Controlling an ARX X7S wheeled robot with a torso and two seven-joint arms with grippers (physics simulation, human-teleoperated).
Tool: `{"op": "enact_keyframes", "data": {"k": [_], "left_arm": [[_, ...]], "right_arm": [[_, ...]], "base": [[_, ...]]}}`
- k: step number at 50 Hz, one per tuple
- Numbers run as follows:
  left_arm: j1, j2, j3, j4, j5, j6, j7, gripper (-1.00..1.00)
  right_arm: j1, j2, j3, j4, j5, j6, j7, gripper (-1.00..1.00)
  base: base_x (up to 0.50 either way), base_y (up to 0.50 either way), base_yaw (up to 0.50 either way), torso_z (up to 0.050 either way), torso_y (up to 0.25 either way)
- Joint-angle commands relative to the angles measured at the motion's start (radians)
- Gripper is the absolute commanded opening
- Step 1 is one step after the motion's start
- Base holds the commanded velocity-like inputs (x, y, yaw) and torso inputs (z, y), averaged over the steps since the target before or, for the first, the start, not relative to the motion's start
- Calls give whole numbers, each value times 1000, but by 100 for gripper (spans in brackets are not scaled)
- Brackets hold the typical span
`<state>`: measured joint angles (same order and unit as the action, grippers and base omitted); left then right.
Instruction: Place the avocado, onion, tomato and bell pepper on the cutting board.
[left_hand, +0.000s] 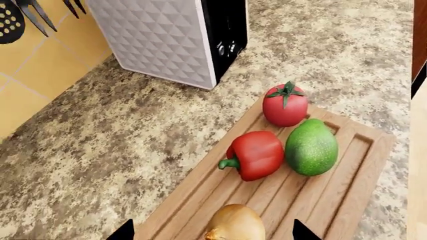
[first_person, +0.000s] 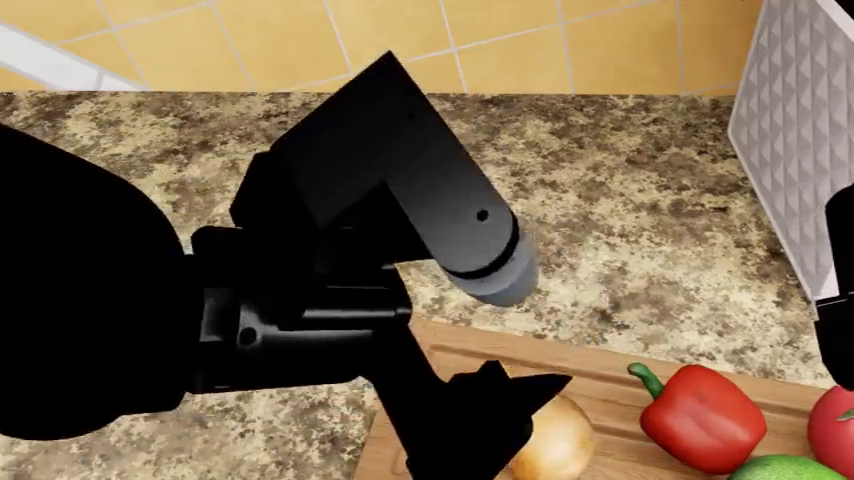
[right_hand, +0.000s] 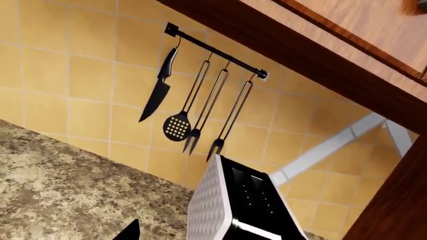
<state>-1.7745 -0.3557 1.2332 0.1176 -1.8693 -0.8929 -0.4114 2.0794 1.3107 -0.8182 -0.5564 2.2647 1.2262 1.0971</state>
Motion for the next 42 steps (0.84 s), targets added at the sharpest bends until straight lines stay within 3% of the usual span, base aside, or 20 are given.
{"op": "enact_keyframes", "data": {"k": [1,7,18,23,30,38,42], "left_arm": [[-19,-116,-60,107,-3,37,-76,100],[-28,-203,-94,189,61,63,-126,100],[-4,-363,-205,332,-110,173,-242,100],[41,-449,-233,390,-70,219,-288,100],[86,-587,-307,552,-80,313,-372,100],[105,-758,-423,712,-193,462,-454,100],[124,-848,-462,738,-268,508,-420,100]], "right_arm": [[69,1,3,-15,109,4,82,100],[138,-12,-1,-33,213,-6,169,100],[186,16,35,-116,329,-77,232,100],[238,15,58,-166,430,-125,308,100],[270,-57,120,-229,583,-184,466,100],[271,-141,191,-309,575,-301,465,100],[277,-160,212,-300,569,-256,473,100]], "base": [[0,0,0,0,0],[0,0,0,0,0],[0,0,0,0,0],[0,0,0,0,0],[0,0,0,0,0],[0,0,0,0,0],[0,0,0,0,0]]}}
